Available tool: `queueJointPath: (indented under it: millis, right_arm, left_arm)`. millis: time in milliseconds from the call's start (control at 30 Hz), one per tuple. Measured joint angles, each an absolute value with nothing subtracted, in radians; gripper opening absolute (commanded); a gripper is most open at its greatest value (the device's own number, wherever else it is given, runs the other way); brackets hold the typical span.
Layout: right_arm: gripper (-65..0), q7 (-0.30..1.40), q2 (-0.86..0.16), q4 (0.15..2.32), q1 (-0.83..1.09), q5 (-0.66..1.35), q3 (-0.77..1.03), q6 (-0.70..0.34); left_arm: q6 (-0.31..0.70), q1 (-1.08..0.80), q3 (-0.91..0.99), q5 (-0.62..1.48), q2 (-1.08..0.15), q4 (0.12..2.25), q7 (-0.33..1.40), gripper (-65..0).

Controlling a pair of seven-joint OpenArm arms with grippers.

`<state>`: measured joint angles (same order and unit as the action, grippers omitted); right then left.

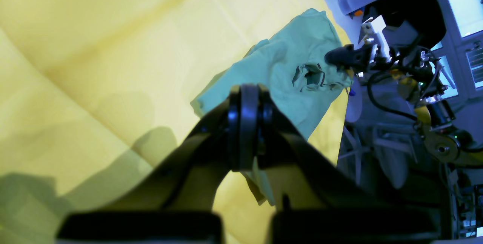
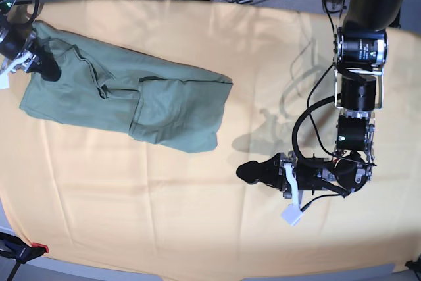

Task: Fold the T-shirt properly
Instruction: 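Release the shirt with the left gripper and push the bundle with the right gripper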

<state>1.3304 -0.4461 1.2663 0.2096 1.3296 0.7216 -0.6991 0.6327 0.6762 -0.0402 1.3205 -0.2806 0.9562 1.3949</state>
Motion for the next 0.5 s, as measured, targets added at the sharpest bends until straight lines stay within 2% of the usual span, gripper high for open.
queueJointPath:
  millis: [33, 300, 500]
  right_arm:
    - [-65.0, 1.332, -0.447, 1.265, 0.201, 1.328, 0.722, -0.698]
    - [-65.0, 1.295, -0.534, 1.262, 0.082, 1.115, 0.717, -0.696]
    - [-65.0, 1.285, -0.612, 1.355, 0.034, 0.968, 0.717, -0.630]
  left_arm:
    - [0.633, 0.676, -0.040, 1.320, -0.280, 0.956, 1.395, -65.0]
    - [0.633, 0.676, -0.040, 1.320, -0.282, 0.956, 1.395, -65.0]
    - [0.638, 0.676, -0.040, 1.319, -0.281, 0.956, 1.396, -65.0]
